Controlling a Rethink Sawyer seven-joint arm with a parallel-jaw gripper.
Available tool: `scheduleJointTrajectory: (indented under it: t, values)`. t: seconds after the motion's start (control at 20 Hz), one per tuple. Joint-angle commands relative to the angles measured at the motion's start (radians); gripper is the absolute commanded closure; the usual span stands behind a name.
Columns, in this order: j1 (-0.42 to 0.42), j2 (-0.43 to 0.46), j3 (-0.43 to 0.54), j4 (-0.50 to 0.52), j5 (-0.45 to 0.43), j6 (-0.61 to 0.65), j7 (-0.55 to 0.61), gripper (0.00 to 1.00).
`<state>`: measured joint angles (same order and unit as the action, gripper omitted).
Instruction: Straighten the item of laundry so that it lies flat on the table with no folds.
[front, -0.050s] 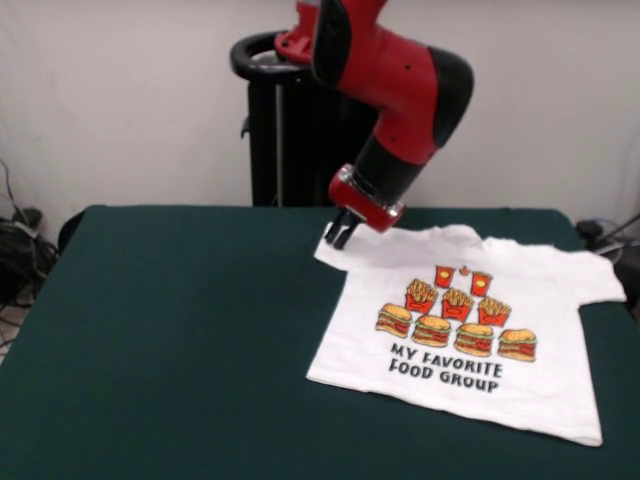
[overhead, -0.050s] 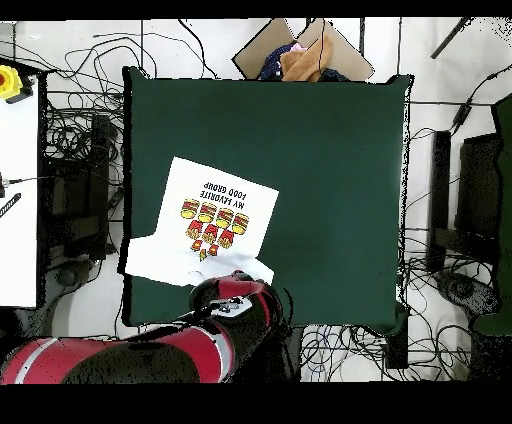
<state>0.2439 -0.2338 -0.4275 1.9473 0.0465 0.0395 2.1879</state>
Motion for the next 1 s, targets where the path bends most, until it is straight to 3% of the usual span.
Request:
scheduleJointTrajectory:
  t: [0.05,1.0]
  values:
    - [0.002,0.069,0.011,-0.128,0.092,0.042,0.164,1.0]
    - [-0.006,0.17,-0.012,-0.175,0.113,-0.034,0.161,1.0]
